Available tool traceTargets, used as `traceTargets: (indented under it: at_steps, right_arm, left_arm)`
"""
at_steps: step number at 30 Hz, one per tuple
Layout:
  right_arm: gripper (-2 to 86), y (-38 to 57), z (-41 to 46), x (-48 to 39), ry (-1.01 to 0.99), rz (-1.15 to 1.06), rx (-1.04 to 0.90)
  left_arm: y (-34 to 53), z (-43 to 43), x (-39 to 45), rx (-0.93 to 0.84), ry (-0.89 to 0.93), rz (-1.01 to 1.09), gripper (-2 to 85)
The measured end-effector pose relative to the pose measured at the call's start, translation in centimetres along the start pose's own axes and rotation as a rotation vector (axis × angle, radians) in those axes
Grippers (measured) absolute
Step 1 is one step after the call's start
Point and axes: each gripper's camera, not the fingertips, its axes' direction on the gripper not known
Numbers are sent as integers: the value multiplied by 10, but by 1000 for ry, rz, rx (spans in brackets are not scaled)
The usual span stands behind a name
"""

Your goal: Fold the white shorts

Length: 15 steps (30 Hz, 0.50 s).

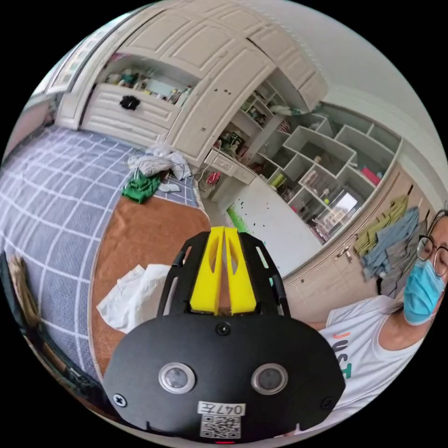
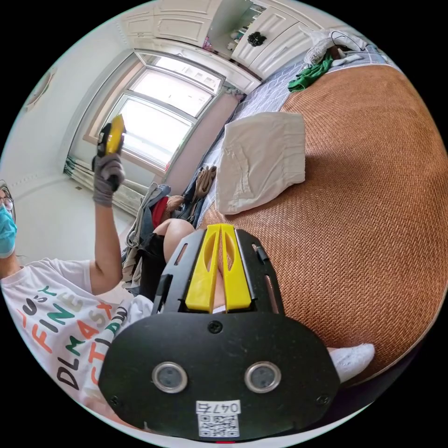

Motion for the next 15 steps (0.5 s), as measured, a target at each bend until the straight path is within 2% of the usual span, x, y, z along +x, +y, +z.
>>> traceTargets:
  at_steps: [5,9,11,15]
  right_arm:
    - [0,-24,-19,7,73,7,-29]
    - [25,-59,-45,-12,242,-97,4]
    - [42,-100,-65,-12,429,-155,26]
    - [60,-168,-70,29,522,-174,-45]
  left_arm:
    - [74,58,-79,85,-185,-137,-10]
    - [132,100,-118,44,-194,-253,-10]
    - [131,111,-115,47,-145,-255,-10]
    - [122,138,-85,32,-208,-181,-10]
